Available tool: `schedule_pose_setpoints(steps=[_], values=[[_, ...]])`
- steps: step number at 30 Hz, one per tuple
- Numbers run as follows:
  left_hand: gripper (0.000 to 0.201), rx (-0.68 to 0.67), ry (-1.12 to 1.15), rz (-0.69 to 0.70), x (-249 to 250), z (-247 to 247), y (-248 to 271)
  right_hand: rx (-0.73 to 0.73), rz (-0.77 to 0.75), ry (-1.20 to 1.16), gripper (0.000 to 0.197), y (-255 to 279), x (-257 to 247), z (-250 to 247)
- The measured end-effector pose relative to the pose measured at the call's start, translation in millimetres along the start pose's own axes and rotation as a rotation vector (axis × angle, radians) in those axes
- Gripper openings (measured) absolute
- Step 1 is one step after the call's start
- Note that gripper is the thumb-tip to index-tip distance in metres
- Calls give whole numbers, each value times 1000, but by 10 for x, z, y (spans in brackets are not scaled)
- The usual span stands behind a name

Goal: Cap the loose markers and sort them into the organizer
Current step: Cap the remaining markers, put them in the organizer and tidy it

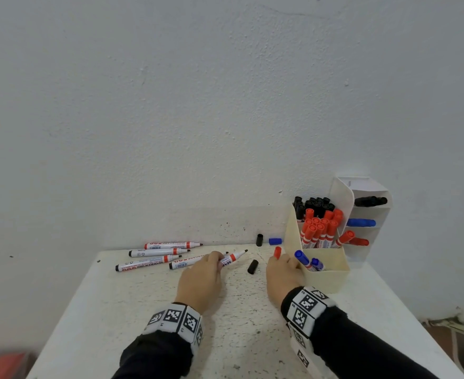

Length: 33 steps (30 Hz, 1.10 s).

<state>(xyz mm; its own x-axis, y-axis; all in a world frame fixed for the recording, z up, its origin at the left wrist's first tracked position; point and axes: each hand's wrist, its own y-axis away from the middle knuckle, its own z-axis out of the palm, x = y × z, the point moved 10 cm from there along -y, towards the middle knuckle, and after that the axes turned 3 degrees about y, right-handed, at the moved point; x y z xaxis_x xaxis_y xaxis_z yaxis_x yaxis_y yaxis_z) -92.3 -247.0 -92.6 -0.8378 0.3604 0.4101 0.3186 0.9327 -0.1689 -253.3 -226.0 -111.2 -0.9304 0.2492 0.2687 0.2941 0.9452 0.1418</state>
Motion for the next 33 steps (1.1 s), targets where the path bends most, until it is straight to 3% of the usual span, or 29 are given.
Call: schedule_pose_setpoints(steps=[3, 6, 12, 18, 25, 27, 30, 33], values=[[32, 1, 7, -8, -12, -11, 7, -2, -45, 71, 39, 23, -29, -29], [32, 3, 13, -26, -63, -42, 4, 13, -72, -20, 33, 62, -29, -123], [33, 9, 26, -19, -51, -71, 19, 184, -251, -680, 32, 69, -190, -405], [31, 2, 27, 17, 22, -57, 10, 315, -238, -1043, 17, 34, -129, -492], [30, -33, 128, 56, 30, -105, 36, 177, -360, -1346, 11, 63, -160, -446], [30, -40, 135, 70, 63, -126, 49, 136, -397, -1325, 12, 76, -227, -423], [31, -41, 165, 88, 154, -185, 97, 121, -347, -1430, 4, 87, -195, -406], [33, -20, 73, 158, 340, -273, 171, 94, -242, -1378, 38, 56, -113, -368]])
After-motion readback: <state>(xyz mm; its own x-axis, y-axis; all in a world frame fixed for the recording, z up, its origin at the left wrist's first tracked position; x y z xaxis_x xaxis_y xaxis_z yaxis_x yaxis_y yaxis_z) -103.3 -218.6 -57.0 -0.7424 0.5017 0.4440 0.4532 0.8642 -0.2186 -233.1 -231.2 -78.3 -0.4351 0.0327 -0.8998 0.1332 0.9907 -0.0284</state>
